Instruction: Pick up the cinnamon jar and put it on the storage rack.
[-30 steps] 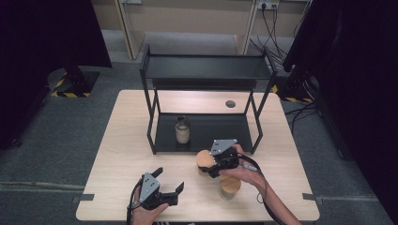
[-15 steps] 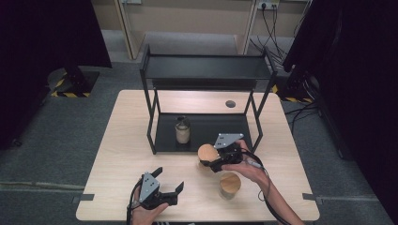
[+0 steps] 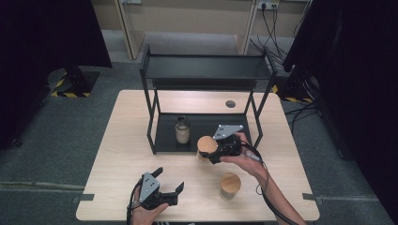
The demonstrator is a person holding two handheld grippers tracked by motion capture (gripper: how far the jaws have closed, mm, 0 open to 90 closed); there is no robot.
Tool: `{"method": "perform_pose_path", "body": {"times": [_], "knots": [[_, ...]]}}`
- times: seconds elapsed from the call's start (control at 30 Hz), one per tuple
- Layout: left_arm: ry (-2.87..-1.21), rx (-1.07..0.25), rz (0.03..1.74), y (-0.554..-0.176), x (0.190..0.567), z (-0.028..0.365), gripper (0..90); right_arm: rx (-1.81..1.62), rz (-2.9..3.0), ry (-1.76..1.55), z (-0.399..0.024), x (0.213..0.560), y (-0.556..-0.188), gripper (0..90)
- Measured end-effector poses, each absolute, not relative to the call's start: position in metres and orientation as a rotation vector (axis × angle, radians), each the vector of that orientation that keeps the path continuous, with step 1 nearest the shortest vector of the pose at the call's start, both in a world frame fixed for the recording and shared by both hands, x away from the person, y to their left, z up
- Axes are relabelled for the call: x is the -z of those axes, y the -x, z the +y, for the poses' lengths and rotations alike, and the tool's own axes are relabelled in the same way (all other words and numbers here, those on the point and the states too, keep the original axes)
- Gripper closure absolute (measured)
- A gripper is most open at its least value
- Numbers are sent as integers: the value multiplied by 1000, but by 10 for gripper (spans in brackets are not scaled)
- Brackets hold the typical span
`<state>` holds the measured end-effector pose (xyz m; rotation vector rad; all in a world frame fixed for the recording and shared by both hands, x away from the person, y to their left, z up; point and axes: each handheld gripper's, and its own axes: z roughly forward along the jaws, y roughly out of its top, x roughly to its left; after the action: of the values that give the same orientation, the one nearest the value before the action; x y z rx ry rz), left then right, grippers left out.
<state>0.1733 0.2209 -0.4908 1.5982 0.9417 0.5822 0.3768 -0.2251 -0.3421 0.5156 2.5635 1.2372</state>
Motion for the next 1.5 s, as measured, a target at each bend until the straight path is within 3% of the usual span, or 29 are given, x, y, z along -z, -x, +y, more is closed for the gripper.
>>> {"method": "perform_pose_path", "body": {"times": [1.5], "knots": [[-1600,-576,943,-174,491,221,27,-1145,2469,-731,-186,354,-434,240]]}}
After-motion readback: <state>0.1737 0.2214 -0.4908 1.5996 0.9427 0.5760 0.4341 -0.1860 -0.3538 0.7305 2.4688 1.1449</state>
